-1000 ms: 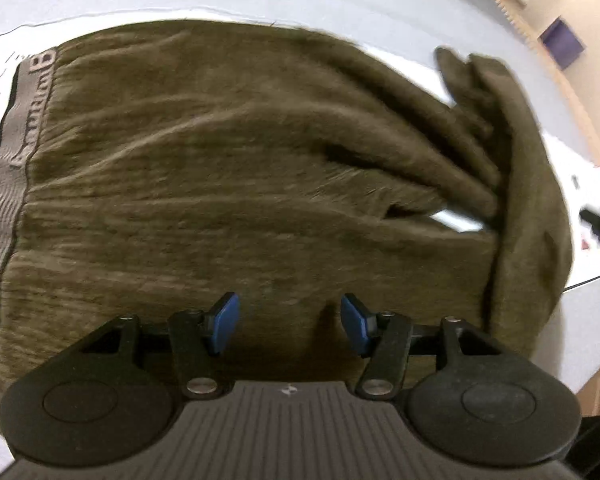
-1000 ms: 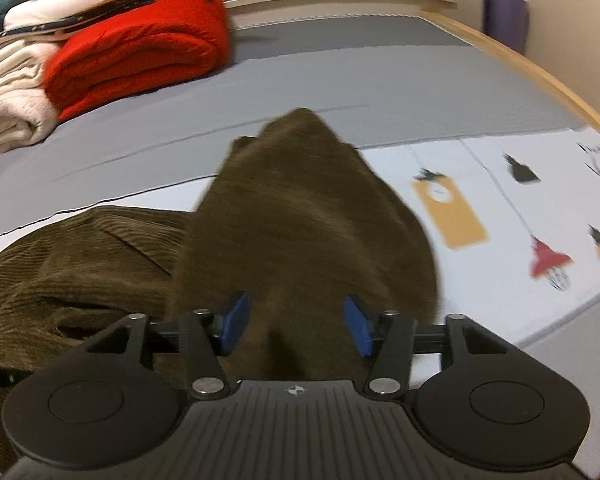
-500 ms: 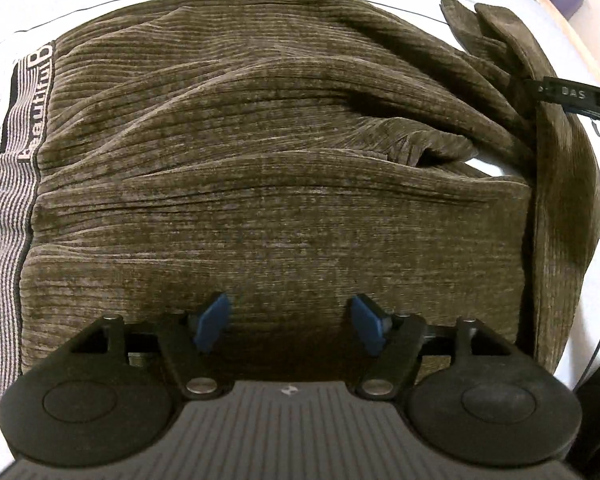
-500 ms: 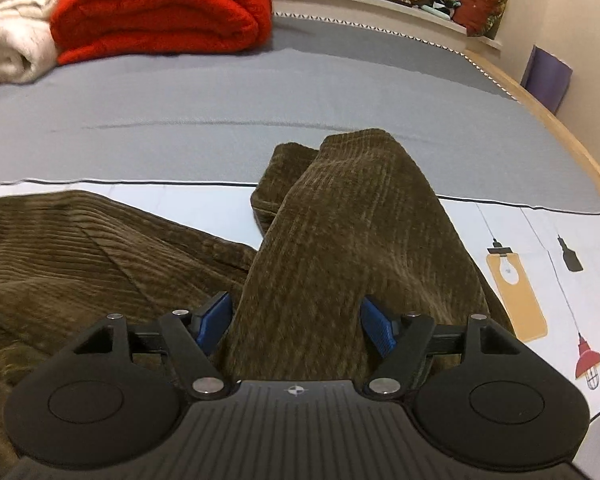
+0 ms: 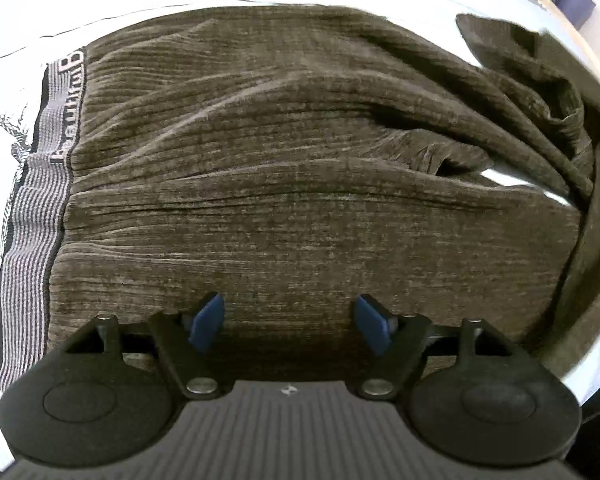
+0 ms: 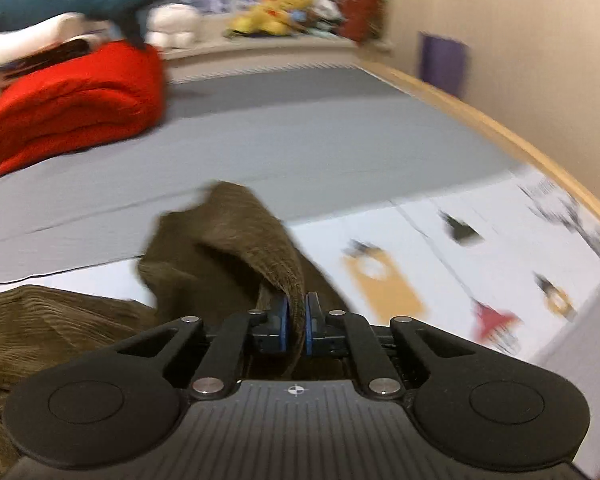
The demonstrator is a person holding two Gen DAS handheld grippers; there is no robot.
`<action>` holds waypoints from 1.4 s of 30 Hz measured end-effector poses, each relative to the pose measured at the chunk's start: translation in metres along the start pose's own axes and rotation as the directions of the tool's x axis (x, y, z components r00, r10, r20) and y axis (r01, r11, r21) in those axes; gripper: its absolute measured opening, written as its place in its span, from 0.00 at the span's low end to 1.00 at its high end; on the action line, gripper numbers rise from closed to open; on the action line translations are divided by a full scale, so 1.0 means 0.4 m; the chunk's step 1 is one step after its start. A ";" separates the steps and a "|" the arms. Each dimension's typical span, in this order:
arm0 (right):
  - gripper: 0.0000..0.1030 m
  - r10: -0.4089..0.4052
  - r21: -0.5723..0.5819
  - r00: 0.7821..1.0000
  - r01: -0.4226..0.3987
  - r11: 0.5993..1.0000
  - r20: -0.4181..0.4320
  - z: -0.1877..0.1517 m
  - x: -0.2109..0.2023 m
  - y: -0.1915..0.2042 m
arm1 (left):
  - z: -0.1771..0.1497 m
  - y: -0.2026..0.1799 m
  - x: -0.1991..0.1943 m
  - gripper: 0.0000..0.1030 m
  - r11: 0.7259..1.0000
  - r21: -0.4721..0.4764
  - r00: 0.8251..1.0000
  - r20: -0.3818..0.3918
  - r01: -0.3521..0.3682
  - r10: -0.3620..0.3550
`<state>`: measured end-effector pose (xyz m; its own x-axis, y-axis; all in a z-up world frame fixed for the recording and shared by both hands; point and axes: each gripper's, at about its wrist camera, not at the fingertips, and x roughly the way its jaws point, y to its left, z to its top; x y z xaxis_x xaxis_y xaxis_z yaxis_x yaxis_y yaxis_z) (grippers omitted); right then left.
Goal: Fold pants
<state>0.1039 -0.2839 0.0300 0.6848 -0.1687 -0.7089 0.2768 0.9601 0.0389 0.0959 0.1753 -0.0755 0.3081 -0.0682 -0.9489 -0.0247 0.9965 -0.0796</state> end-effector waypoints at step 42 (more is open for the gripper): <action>0.35 0.048 -0.101 0.991 -0.061 0.993 -0.126 -0.006 0.232 -0.164 | 0.071 -0.005 -0.008 0.80 0.999 -0.027 0.998 0.053 0.035 -0.033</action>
<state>0.1478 -0.3619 -0.0399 0.6068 -0.0933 -0.7893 0.1651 0.9862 0.0104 0.1221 0.1748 -0.0637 0.3589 -0.0985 -0.9282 -0.0393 0.9919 -0.1205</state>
